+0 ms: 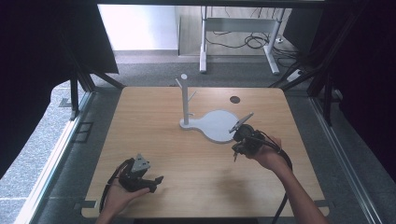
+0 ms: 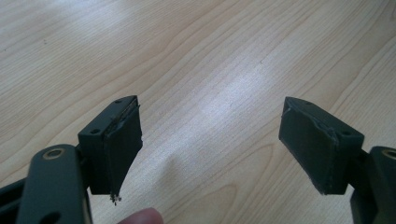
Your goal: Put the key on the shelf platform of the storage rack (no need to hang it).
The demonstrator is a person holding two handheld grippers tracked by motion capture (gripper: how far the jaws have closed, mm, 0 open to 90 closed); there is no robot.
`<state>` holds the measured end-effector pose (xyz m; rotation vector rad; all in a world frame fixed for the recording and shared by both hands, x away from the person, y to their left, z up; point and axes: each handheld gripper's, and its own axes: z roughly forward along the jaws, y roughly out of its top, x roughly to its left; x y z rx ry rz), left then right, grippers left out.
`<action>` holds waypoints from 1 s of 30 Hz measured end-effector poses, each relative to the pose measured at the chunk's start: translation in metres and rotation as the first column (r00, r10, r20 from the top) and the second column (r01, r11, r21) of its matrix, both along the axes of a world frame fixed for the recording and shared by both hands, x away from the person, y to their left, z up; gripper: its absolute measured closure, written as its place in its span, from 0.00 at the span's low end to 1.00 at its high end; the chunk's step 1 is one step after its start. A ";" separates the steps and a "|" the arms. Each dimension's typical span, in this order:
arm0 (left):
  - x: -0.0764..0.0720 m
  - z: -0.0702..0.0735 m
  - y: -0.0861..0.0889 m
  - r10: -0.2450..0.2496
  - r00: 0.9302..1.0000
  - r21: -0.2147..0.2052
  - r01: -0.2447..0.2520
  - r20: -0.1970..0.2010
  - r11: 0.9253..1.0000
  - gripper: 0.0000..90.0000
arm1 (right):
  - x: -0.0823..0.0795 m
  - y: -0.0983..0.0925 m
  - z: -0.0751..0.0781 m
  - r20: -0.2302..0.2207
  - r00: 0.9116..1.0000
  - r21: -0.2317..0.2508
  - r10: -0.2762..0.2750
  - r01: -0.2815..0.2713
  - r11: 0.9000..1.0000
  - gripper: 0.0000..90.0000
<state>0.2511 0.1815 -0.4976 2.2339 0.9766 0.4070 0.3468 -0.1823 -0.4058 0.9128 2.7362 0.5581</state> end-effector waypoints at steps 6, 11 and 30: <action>0.000 0.000 0.000 0.001 1.000 -0.001 -0.001 -0.001 1.000 0.24 | 0.009 0.001 0.002 -0.007 1.000 0.003 -0.015 0.015 1.000 1.00; 0.000 0.000 0.000 0.002 1.000 0.000 -0.002 -0.002 1.000 0.24 | 0.019 0.001 0.004 0.003 1.000 0.008 -0.028 0.028 1.000 1.00; 0.001 0.000 0.002 0.005 1.000 0.001 -0.005 -0.007 1.000 0.24 | 0.054 0.007 0.010 -0.005 0.998 0.050 -0.065 0.065 0.997 1.00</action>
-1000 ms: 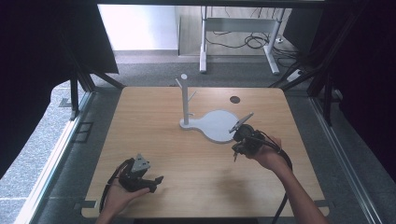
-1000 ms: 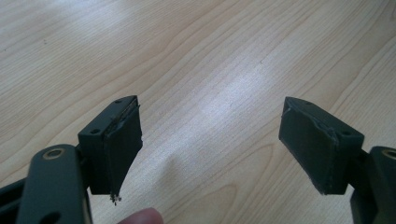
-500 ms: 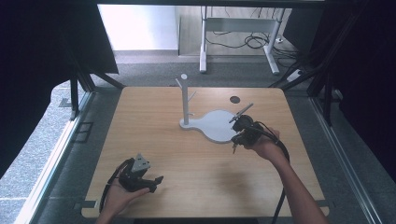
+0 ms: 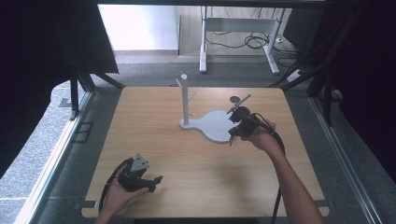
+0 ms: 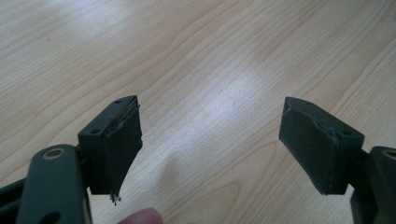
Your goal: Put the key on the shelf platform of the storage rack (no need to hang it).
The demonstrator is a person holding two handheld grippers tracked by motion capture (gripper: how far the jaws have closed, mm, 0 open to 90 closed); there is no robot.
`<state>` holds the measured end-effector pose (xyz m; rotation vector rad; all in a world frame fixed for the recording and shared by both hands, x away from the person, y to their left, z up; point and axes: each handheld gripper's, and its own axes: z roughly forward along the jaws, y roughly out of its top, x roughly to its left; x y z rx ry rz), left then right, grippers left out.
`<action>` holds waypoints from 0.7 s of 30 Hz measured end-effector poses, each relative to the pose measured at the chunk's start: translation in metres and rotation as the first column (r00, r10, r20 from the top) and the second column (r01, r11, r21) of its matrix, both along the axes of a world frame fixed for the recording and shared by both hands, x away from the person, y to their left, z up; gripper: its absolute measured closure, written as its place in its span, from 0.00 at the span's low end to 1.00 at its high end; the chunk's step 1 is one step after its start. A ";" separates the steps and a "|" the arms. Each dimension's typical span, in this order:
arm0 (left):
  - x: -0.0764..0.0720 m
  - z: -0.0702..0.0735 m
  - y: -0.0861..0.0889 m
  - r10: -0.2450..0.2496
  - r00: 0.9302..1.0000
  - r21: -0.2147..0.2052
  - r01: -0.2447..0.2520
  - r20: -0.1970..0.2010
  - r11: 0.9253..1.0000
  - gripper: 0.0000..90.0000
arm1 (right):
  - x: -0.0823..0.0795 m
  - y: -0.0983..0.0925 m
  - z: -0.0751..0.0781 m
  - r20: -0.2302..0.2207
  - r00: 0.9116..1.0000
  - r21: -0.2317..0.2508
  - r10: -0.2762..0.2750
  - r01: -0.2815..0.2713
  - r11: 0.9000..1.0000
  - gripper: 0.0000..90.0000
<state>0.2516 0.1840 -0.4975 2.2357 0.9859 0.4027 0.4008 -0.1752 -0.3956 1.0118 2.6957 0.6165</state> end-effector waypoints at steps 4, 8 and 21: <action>0.000 0.000 0.000 0.000 1.000 -0.003 0.000 0.001 1.000 0.24 | 0.005 0.002 0.003 0.001 1.000 0.009 -0.008 0.008 1.000 1.00; 0.000 0.000 0.000 0.002 1.000 -0.005 -0.002 0.002 1.000 0.24 | 0.012 0.004 0.006 -0.001 1.000 0.020 -0.016 0.016 1.000 1.00; -0.001 0.002 0.002 0.008 1.000 -0.015 -0.008 0.008 1.000 0.24 | 0.028 0.011 0.012 -0.004 0.999 0.021 -0.037 0.037 0.999 1.00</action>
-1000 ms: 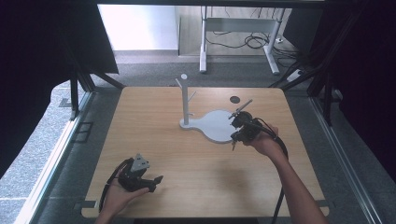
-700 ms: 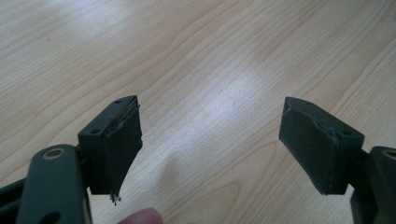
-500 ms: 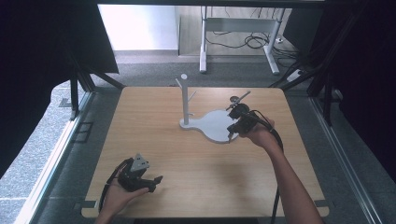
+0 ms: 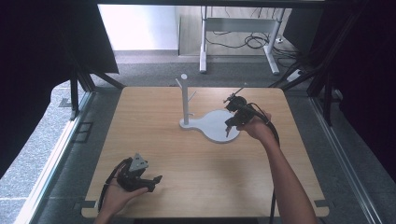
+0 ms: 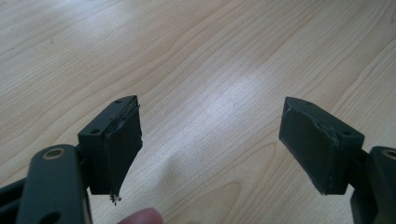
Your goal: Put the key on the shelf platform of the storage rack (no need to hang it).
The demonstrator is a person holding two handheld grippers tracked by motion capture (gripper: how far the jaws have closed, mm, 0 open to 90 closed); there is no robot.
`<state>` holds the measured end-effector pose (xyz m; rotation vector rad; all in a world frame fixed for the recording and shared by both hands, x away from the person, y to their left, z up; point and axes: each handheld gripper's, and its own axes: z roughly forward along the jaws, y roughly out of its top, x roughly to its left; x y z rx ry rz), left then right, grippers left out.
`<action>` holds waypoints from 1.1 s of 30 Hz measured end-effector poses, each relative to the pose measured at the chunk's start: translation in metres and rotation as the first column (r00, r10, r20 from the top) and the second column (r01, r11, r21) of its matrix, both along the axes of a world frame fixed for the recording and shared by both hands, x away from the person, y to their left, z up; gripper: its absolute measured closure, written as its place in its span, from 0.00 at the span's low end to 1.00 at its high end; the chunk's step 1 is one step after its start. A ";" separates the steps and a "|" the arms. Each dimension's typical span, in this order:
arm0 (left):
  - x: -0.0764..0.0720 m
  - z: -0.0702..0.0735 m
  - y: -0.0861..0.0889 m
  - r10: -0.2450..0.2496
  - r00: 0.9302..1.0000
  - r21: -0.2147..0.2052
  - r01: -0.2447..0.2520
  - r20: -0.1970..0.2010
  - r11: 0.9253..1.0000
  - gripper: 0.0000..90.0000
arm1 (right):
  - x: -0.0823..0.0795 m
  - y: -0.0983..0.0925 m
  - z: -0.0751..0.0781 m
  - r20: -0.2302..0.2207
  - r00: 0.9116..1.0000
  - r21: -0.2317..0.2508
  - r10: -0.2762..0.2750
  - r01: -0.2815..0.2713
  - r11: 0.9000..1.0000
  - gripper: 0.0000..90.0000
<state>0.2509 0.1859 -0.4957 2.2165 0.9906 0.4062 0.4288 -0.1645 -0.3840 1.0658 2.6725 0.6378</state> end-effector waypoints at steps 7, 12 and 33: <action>0.001 -0.001 -0.001 -0.003 1.000 0.004 0.003 -0.006 1.000 0.24 | 0.006 0.003 0.000 -0.006 1.000 -0.001 -0.006 0.006 1.000 1.00; 0.001 -0.001 -0.001 0.000 1.000 -0.001 0.000 -0.004 1.000 0.24 | 0.010 0.005 0.001 -0.006 1.000 0.007 -0.013 0.013 1.000 1.00; 0.001 0.000 0.003 0.004 1.000 -0.004 -0.004 -0.006 1.000 0.24 | 0.039 0.020 -0.006 -0.026 0.999 -0.009 -0.033 0.033 0.999 1.00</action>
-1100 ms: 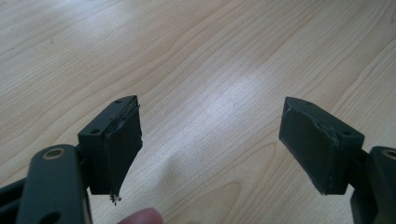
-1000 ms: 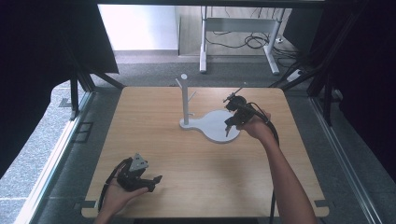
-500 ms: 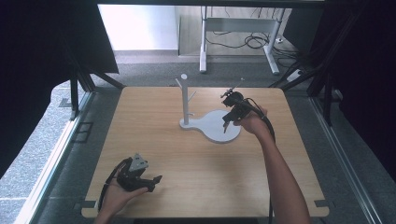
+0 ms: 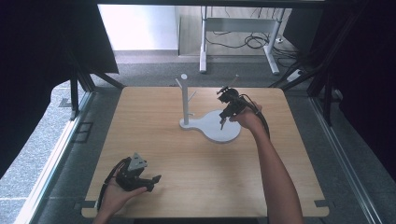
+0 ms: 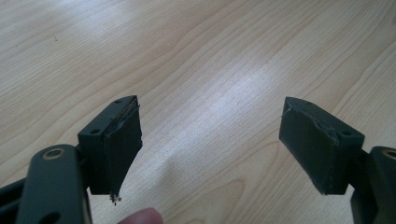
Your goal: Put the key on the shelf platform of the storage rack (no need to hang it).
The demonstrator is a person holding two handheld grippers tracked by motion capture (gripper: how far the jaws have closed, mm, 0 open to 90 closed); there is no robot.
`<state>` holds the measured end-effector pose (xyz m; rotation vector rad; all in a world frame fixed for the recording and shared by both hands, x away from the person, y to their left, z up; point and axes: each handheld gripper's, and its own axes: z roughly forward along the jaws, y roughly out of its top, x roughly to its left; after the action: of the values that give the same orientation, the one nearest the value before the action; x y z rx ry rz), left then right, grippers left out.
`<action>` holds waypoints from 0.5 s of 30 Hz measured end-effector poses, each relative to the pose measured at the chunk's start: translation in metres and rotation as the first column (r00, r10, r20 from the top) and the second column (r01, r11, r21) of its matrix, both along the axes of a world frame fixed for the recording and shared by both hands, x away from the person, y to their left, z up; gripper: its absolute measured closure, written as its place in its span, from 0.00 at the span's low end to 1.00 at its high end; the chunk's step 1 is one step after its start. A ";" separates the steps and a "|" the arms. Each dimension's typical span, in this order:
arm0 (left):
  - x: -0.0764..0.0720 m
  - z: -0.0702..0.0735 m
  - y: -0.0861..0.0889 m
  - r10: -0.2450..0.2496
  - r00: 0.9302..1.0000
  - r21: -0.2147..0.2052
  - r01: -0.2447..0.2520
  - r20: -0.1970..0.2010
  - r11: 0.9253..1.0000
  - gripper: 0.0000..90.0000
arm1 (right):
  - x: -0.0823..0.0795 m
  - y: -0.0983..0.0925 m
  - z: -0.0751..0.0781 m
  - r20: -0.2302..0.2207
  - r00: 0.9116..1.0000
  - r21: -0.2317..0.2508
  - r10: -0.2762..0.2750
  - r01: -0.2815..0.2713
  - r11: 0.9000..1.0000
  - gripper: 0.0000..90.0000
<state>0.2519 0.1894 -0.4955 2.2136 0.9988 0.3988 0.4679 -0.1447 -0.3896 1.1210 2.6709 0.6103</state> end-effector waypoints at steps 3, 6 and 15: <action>0.000 -0.001 -0.001 -0.002 1.000 0.000 0.002 0.000 1.000 0.24 | 0.004 0.002 -0.005 -0.011 1.000 -0.005 0.000 0.000 1.000 1.00; 0.000 0.000 -0.001 -0.002 1.000 0.001 0.002 0.001 1.000 0.24 | 0.008 0.005 -0.011 -0.021 1.000 -0.008 -0.006 0.005 1.000 1.00; 0.000 0.001 0.001 -0.001 1.000 -0.001 0.002 0.002 1.000 0.24 | 0.015 0.011 -0.031 -0.050 0.999 -0.015 -0.014 0.014 1.000 1.00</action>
<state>0.2518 0.1901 -0.4948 2.2123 0.9958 0.3999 0.4833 -0.1338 -0.4204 1.1655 2.7025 0.5670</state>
